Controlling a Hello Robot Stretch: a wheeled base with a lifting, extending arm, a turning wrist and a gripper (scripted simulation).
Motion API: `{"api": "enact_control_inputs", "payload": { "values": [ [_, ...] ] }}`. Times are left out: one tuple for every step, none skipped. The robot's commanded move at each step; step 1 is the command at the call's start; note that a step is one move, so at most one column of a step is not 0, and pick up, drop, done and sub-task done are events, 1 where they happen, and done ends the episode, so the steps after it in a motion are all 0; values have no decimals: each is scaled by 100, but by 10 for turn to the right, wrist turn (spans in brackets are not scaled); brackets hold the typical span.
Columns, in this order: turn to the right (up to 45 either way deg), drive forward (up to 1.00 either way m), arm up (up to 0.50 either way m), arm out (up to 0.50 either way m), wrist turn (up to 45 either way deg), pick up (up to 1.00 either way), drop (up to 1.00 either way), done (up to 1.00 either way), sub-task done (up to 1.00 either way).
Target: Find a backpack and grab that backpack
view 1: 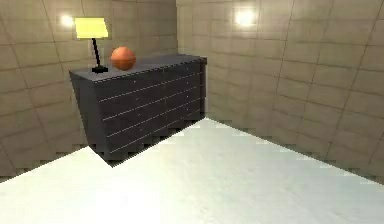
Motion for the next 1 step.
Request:
{"api": "enact_control_inputs", "payload": {
  "values": [
    [450,0,0,0,0,0,0,0,0]
  ]
}}
